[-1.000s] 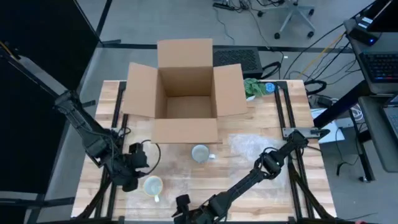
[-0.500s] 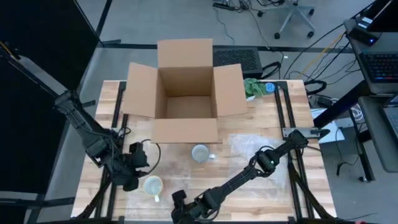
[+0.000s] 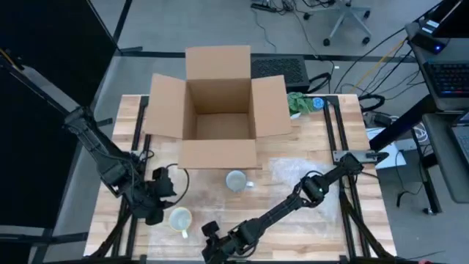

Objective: Wrap mug
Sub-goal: Wrap the yellow mug with bubble wrap

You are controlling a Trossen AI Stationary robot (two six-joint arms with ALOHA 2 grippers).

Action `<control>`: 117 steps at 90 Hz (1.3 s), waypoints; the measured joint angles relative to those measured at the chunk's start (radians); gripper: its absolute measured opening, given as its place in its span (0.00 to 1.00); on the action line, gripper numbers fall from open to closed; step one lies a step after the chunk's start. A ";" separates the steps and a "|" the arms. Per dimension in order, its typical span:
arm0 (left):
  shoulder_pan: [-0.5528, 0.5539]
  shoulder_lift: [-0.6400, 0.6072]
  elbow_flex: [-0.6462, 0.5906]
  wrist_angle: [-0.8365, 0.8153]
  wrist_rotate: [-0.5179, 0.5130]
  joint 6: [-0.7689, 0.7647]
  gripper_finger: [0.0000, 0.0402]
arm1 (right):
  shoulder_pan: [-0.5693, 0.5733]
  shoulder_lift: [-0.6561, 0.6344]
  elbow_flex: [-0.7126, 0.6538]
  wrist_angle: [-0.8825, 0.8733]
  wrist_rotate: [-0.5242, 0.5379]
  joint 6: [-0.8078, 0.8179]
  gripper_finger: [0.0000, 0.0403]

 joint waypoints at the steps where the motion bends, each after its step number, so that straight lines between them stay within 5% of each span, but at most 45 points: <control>1: 0.000 0.000 0.000 0.000 0.000 0.000 0.34 | -0.001 -0.004 0.000 -0.002 0.000 -0.004 0.07; 20: 0.000 0.000 0.000 0.000 -0.016 0.002 0.34 | -0.018 -0.049 0.000 0.004 0.000 0.019 0.05; 57: 0.000 0.000 0.000 0.013 -0.012 -0.028 0.34 | 0.018 -0.098 0.000 -0.245 -0.005 0.236 0.38; 70: 0.001 0.027 0.000 0.176 0.134 -0.047 0.34 | 0.035 -0.146 0.002 -0.419 -0.004 0.416 0.47; 81: -0.088 0.102 0.000 0.361 0.206 -0.082 0.34 | 0.070 -0.147 0.002 -0.466 0.008 0.510 0.49; 117: -0.397 0.481 0.000 0.541 0.348 -0.480 0.34 | 0.119 -0.131 0.002 -0.463 0.166 0.500 0.48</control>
